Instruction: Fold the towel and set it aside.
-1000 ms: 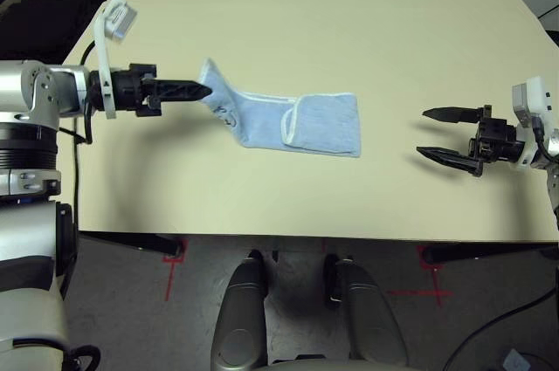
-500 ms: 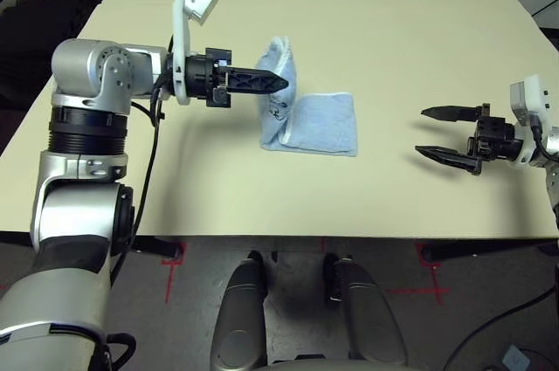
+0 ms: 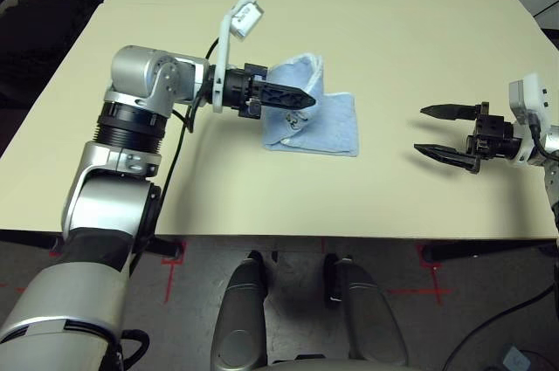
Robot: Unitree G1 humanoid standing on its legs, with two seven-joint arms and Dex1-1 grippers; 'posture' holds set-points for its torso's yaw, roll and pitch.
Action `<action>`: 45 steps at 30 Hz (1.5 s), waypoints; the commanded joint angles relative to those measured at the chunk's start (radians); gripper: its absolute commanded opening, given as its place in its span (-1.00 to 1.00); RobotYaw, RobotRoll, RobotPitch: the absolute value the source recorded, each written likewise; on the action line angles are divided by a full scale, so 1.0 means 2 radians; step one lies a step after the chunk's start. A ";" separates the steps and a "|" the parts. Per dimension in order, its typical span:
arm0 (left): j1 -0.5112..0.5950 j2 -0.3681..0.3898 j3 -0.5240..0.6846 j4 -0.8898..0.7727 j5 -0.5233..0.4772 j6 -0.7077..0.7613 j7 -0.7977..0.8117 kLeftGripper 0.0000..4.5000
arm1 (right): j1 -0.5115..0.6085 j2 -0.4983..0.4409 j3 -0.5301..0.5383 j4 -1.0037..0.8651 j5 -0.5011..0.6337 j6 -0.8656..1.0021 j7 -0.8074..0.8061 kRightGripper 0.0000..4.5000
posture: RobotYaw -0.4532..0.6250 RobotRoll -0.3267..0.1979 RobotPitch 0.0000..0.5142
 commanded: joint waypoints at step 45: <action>-0.047 -0.087 -0.067 0.105 0.086 -0.088 -0.055 -0.99 | 0.019 0.003 0.004 -0.013 0.001 0.000 -0.007 1.00 | -0.18 0.25 -0.26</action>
